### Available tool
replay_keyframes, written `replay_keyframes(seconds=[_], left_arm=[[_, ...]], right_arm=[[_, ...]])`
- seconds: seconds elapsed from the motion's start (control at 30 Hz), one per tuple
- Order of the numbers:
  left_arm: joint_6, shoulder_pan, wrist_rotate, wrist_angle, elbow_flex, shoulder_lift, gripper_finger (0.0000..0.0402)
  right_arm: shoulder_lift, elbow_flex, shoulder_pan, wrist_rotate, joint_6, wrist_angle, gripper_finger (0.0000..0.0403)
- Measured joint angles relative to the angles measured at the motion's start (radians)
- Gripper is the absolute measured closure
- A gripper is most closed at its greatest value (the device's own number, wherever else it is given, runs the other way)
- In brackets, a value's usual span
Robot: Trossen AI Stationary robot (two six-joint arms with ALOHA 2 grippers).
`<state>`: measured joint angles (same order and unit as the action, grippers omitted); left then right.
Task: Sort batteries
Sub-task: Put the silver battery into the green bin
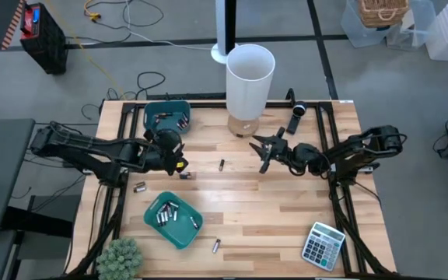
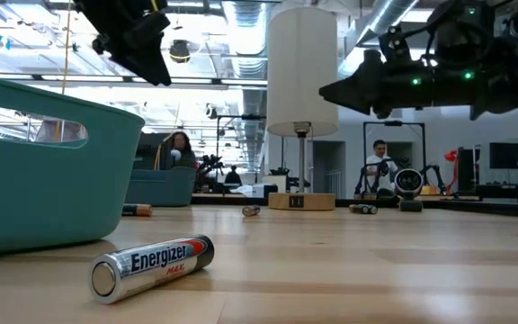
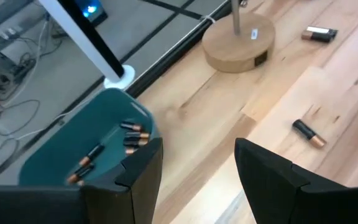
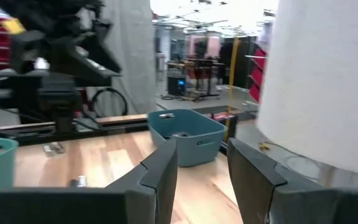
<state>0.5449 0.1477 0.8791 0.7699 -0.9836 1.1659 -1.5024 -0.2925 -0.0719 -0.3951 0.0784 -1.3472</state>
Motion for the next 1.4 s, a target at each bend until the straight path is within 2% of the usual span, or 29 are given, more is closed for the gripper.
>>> replay_keyframes(seconds=[0.1,0.23,0.4,0.63,0.9,1.17,1.4], left_arm=[[-0.014,-0.01,-0.011,-0.033,0.0,0.002,0.0207],[-0.029,-0.015,-0.025,-0.051,0.0,0.001,0.0207],[-0.028,-0.036,-0.184,-0.049,0.0,0.001,0.0207],[-0.023,-0.035,-0.3,-0.041,0.0,0.007,0.0207],[-0.091,-0.045,-0.473,-0.019,0.0,0.151,0.0207],[-0.095,-0.061,-0.482,0.012,0.0,0.293,0.0207],[-0.133,-0.087,-0.512,0.022,0.0,0.361,0.0207]], right_arm=[[0.0,-0.004,0.006,0.053,0.0,-0.001,0.0248],[0.0,-0.004,0.025,0.062,0.0,0.0,0.0248],[0.0,-0.004,0.04,0.063,0.0,0.0,0.0248],[-0.001,-0.004,0.036,0.065,0.006,0.0,0.0248],[-0.001,-0.019,0.037,0.065,0.033,0.03,0.0248],[-0.001,-0.046,0.037,0.064,0.034,0.119,0.0248],[-0.001,-0.05,0.037,0.064,0.034,0.14,0.0248]])
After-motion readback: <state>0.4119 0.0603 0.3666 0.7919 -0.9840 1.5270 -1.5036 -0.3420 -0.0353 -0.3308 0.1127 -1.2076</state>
